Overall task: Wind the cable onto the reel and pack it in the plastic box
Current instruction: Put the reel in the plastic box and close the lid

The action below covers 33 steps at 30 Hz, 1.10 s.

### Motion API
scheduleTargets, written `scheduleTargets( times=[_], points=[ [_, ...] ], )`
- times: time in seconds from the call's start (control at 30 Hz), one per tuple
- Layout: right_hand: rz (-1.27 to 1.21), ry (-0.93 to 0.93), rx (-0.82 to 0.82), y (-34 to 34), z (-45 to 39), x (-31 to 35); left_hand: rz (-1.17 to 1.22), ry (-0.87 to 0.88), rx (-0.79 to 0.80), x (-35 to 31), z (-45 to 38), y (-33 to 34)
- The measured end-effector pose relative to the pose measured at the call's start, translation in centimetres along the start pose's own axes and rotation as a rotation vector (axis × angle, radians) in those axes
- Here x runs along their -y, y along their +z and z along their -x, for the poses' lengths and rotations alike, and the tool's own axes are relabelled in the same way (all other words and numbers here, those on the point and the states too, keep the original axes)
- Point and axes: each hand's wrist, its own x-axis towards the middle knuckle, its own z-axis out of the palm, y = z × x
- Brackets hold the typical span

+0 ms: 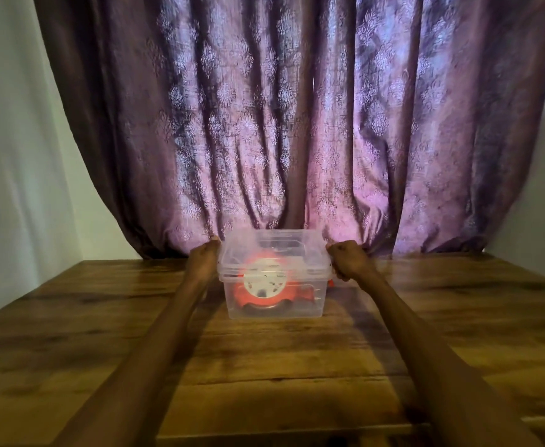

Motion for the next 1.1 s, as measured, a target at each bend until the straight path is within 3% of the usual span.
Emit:
scheduleTargets(
  times=[0.23, 0.37, 0.57, 0.83, 1.1],
  points=[
    [-0.053, 0.084, 0.041, 0.3, 0.5, -0.4, 0.075, -0.079, 0.027, 2.4, 0.4, -0.1],
    [-0.149, 0.210, 0.081, -0.1, 0.8, -1.0, 0.205, -0.244, 0.026, 2.3, 0.4, -0.2],
    [-0.328, 0.274, 0.174, 0.0, 0.6, -2.0, 0.305, -0.476, 0.196, 2.2, -0.5, -0.8],
    [-0.560, 0.280, 0.068, 1.8, -0.3, -2.5, 0.385, -0.452, 0.158, 3.2, -1.0, 0.5],
    [-0.524, 0.328, -0.053, 2.7, 0.9, -4.0, 0.469, -0.357, 0.166, 4.6, 0.4, 0.4]
  ],
)
